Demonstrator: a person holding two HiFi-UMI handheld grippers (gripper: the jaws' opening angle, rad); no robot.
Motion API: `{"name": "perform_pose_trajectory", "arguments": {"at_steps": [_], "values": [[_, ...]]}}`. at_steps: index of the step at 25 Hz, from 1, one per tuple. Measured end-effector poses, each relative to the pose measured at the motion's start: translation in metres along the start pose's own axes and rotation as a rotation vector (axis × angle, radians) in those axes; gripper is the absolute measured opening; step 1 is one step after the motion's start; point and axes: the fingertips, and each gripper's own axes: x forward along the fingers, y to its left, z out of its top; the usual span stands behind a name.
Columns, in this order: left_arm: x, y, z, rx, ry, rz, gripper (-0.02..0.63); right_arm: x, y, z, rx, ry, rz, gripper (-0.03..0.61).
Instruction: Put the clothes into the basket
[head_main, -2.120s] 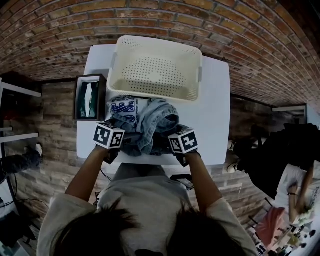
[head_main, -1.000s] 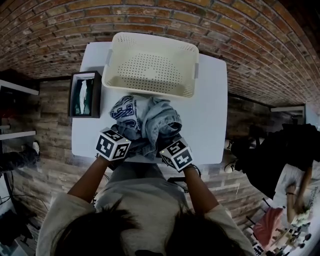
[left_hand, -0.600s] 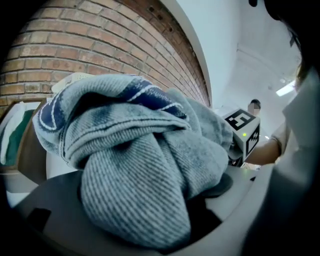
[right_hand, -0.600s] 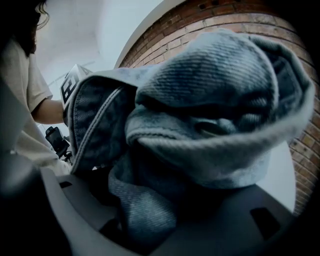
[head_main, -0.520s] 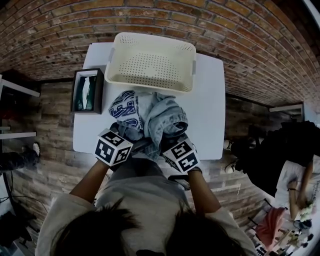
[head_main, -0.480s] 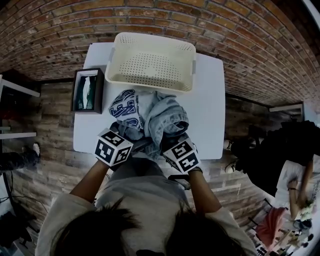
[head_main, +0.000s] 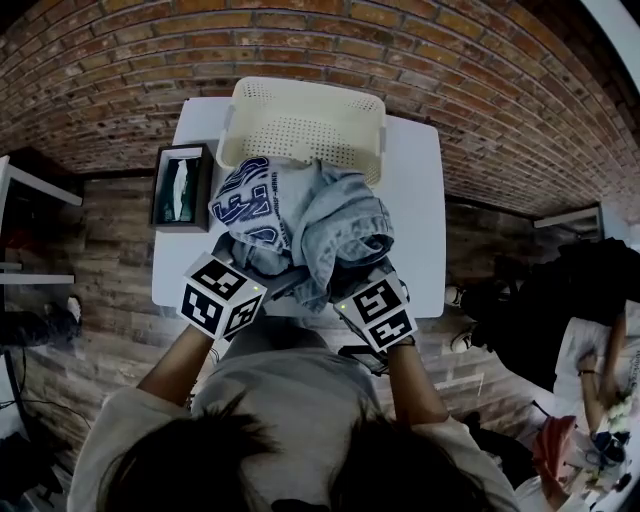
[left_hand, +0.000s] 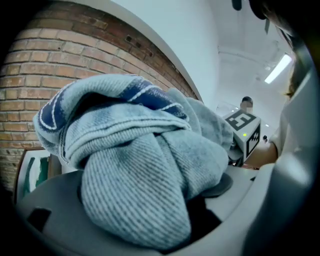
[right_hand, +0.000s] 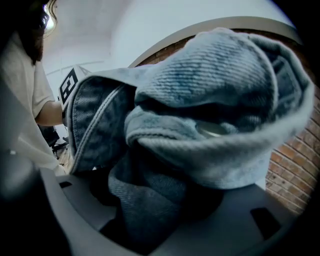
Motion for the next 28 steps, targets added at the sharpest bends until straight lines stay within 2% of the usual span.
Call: {"name": "perform_pose_trajectory", "arguments": {"at_steps": [11, 28], "values": [[-0.021, 0.004, 0.047, 0.072, -0.094, 0.039, 0.436, -0.013, -0.013, 0.049, -0.094, -0.063, -0.048, 0.285], [-0.021, 0.025, 0.131, 0.189, -0.205, 0.082, 0.436, -0.021, -0.067, 0.12, -0.193, -0.16, -0.125, 0.287]]}}
